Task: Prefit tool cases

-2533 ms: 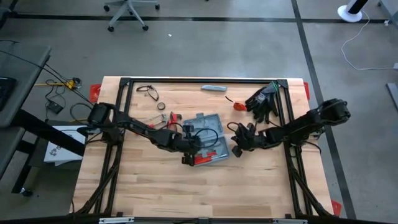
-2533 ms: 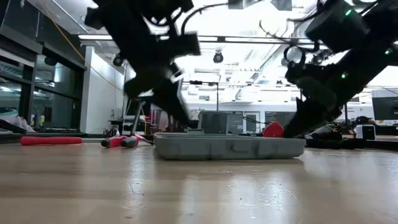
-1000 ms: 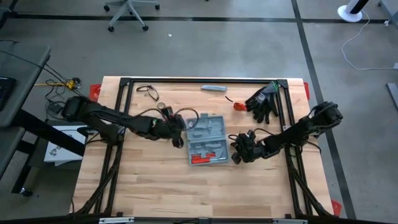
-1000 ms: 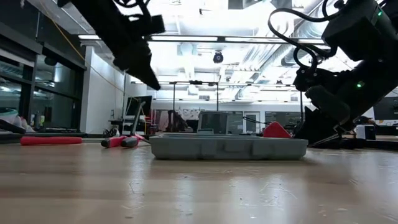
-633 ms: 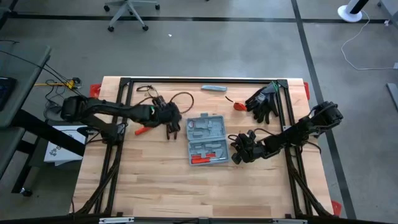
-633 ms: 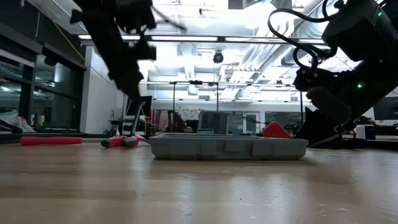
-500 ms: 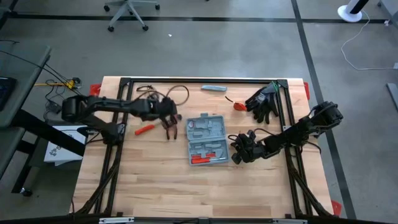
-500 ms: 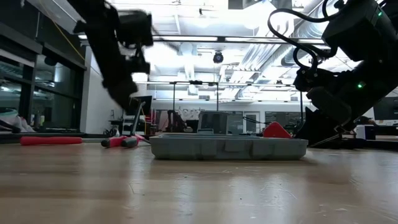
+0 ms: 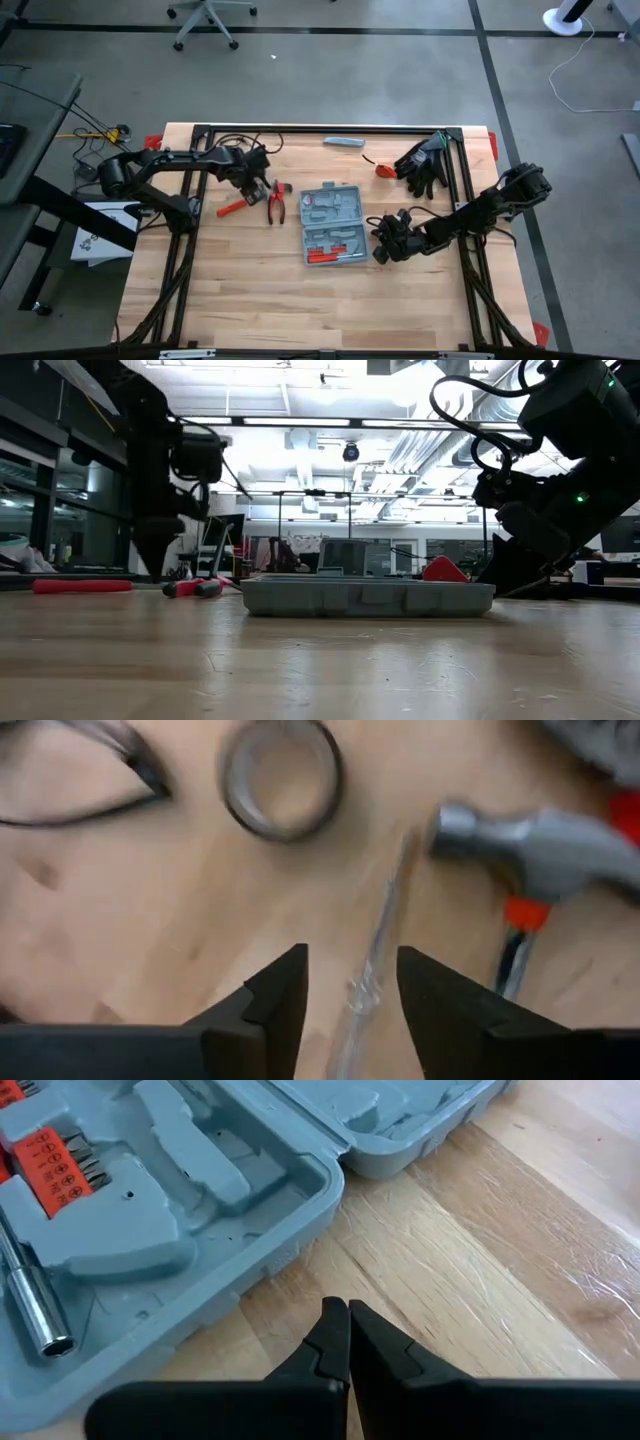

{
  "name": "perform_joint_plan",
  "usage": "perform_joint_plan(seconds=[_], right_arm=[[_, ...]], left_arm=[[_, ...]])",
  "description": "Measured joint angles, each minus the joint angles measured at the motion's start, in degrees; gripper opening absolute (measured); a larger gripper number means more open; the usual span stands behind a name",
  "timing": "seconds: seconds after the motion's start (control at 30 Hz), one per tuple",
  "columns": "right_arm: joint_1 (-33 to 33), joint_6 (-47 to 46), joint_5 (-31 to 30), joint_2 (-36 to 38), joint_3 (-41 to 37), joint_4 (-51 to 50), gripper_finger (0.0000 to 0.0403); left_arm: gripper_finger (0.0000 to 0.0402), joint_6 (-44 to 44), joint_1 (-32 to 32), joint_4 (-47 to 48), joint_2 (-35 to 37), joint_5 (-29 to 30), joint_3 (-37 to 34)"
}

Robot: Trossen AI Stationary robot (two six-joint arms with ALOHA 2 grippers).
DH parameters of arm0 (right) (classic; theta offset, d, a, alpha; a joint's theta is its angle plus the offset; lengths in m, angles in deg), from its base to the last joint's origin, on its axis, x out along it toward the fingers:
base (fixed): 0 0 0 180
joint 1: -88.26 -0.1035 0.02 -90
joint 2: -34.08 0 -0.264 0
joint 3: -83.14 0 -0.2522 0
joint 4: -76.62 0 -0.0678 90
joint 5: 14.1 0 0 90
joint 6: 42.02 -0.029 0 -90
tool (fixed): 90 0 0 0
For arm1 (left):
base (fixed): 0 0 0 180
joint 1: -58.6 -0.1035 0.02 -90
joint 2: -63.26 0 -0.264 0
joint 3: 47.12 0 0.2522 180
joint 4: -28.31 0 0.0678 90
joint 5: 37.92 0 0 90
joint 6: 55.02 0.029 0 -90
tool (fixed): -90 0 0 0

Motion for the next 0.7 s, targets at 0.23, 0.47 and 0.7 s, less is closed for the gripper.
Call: perform_joint_plan(seconds=[0.23, 0.47, 0.7], right_arm=[[0.0, 0.0, 0.4, 0.0, 0.0, 0.0, 0.0], [0.0, 0.0, 0.5, 0.0, 0.0, -0.1, 0.0], [0.0, 0.0, 0.5, 0.0, 0.0, -0.1, 0.0]], left_arm=[[0.0168, 2.8, -2.6, 0.9, 0.0, -1.5, -2.7], [0.014, 1.8, -2.8, 0.6, -0.2, 1.1, -2.7], [0.002, 2.0, -2.8, -0.1, -2.7, -1.1, -2.9]])
